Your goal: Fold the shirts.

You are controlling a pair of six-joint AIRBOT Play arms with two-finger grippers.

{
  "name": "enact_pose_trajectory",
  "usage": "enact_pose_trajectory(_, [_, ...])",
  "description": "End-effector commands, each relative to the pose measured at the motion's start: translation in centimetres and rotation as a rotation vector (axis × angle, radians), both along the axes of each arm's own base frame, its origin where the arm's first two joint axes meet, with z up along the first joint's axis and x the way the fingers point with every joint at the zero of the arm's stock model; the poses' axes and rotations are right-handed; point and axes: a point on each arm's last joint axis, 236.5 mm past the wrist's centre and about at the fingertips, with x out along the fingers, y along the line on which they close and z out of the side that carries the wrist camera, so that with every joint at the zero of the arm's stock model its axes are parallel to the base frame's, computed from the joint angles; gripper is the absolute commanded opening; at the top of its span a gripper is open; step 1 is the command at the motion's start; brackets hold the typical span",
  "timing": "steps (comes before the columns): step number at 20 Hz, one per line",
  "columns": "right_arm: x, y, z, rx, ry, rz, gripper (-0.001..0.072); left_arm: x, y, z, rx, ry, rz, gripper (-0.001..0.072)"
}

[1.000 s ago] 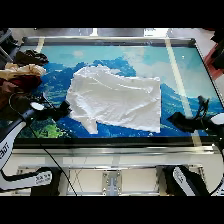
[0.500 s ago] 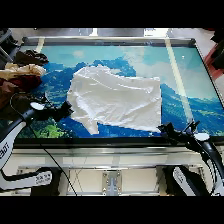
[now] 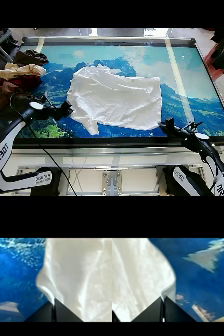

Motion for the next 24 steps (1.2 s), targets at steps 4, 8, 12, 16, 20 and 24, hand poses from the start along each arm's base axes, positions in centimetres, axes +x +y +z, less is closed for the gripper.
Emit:
enact_pose_trajectory(4, [6.1, -1.2, 20.1, -0.032, -0.550, 0.107, 0.0027, 3.9, -1.4, 21.4, 0.075, -0.515, -0.165, 0.0011])
enact_pose_trajectory(8, [1.3, -4.1, 33.4, -0.419, -0.718, 0.156, 0.0027, -3.3, -1.5, 40.8, 0.289, -0.930, -0.232, 0.0010])
enact_pose_trajectory(12, [-3.8, -1.4, 46.5, -0.838, -0.946, 0.113, 0.0026, -14.2, -2.0, 52.6, 0.447, -1.192, -0.229, 0.0010])
enact_pose_trajectory(16, [-7.9, 1.3, 56.1, -1.100, -1.121, 0.033, 0.0025, -20.4, -1.1, 61.4, 0.609, -1.427, -0.156, 0.0009])
enact_pose_trajectory(20, [-6.9, -0.2, 55.7, -1.125, -1.042, 0.053, 0.0024, -15.1, 3.7, 56.7, 0.737, -1.148, -0.092, 0.0009])
enact_pose_trajectory(24, [-1.0, -5.2, 45.9, -0.899, -0.830, 0.168, 0.0025, -4.2, 3.6, 42.4, 0.583, -0.723, -0.258, 0.0009])
